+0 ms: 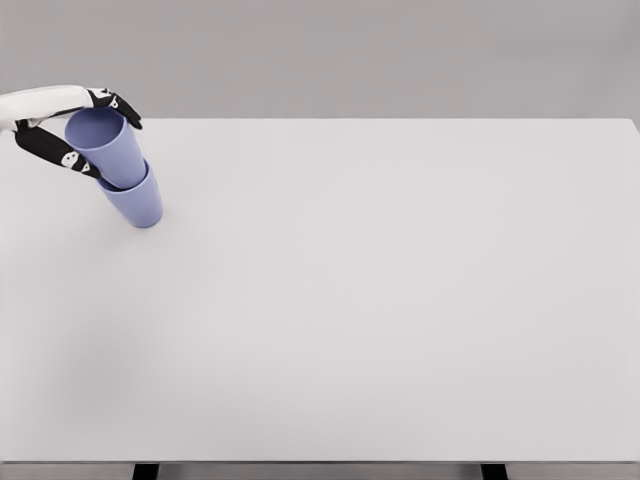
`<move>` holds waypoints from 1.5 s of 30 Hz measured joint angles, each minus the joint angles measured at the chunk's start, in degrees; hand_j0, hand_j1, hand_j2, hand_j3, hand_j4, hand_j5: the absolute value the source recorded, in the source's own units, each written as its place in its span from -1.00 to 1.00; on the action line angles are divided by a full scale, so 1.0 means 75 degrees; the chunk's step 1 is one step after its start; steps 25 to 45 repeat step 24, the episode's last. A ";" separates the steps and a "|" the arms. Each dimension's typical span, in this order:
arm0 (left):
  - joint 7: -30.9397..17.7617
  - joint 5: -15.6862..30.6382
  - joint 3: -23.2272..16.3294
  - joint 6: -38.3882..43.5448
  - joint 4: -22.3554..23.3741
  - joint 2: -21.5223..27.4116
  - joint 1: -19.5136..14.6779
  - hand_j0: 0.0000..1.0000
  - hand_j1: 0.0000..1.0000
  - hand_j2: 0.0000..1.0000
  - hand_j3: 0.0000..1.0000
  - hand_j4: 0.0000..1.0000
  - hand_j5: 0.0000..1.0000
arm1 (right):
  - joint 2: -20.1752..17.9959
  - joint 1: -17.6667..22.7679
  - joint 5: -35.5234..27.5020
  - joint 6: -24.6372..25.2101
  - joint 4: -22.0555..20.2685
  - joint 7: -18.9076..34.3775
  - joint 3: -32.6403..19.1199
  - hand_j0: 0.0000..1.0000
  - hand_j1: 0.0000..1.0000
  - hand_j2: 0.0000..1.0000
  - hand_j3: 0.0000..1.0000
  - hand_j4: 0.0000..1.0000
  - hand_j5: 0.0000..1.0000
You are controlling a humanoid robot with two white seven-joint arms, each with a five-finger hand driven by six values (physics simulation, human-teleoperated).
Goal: Place the right cup on the left cup with left arm
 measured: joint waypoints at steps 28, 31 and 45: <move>-0.0001 0.1553 0.2279 -0.0007 -0.5386 0.2360 0.2306 1.00 1.00 1.00 1.00 1.00 1.00 | 0.0000 0.0000 0.0000 0.0000 0.0000 0.0000 0.0000 1.00 1.00 1.00 1.00 1.00 1.00; -0.0001 0.1553 0.2279 -0.0007 -0.5386 0.2360 0.2306 1.00 1.00 1.00 1.00 1.00 1.00 | 0.0000 0.0000 0.0000 0.0000 0.0000 0.0000 0.0000 1.00 1.00 1.00 1.00 1.00 1.00; -0.0001 0.1553 0.2279 -0.0007 -0.5386 0.2360 0.2306 1.00 1.00 1.00 1.00 1.00 1.00 | 0.0000 0.0000 0.0000 0.0000 0.0000 0.0000 0.0000 1.00 1.00 1.00 1.00 1.00 1.00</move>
